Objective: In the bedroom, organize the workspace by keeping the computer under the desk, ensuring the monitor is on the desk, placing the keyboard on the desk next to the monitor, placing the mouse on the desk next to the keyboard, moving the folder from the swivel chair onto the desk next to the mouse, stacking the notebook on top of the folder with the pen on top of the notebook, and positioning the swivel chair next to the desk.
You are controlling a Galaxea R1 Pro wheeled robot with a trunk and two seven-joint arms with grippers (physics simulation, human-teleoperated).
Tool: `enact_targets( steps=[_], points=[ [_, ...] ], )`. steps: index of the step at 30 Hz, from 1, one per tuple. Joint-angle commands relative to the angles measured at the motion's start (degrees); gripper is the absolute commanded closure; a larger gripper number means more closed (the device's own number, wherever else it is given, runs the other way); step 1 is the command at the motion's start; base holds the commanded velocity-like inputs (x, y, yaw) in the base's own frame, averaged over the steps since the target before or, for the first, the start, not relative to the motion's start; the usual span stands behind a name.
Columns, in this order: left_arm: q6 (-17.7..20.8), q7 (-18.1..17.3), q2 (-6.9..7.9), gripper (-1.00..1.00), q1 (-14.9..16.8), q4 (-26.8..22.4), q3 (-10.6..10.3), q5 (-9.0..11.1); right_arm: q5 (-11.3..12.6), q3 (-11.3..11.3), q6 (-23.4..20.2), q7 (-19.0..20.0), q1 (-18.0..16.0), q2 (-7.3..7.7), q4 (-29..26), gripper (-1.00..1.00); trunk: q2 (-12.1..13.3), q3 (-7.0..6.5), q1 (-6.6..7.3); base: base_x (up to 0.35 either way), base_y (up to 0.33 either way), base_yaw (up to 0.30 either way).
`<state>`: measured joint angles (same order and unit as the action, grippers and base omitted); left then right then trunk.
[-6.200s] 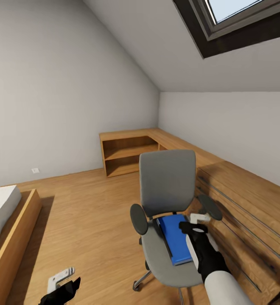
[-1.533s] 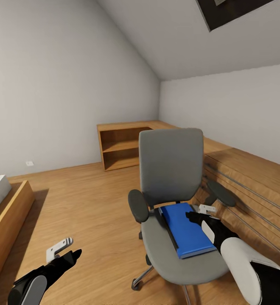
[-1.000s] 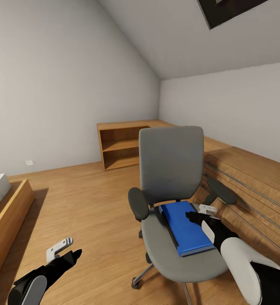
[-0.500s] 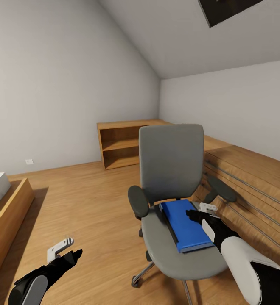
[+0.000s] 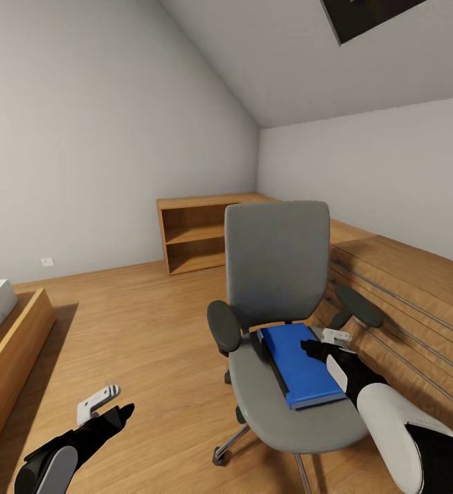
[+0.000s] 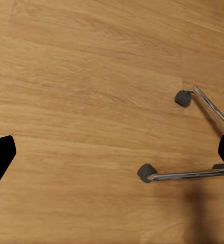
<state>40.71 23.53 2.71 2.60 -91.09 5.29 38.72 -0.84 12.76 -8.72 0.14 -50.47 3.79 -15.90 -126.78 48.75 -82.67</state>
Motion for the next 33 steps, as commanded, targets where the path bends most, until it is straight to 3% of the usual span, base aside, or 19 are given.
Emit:
enact_targets(
  steps=[1, 26, 33],
  points=[
    [0.14, 0.50, 0.01, -1.00, 0.03, -0.07, 0.00, 0.60, -0.30, 0.16, -0.33, -0.05, 0.02, -0.01, 1.05, -1.00, -0.02, 0.07, 0.00, 0.000, 0.000, 0.000],
    [0.10, 0.38, 0.01, -1.00, 0.03, 0.03, -0.10, 0.59, -0.37, 0.13, -0.33, -0.14, 0.02, -0.01, 1.14, -1.00, -0.02, 0.07, 0.00, -0.071, 0.000, 0.000],
    [0.15, 0.38, 0.01, -1.00, 0.03, 0.03, -0.10, 0.60, -0.39, 0.14, -0.33, -0.15, 0.02, -0.01, 1.14, -1.00, -0.02, 0.07, 0.00, -0.203, 0.000, 0.000]
  ],
)
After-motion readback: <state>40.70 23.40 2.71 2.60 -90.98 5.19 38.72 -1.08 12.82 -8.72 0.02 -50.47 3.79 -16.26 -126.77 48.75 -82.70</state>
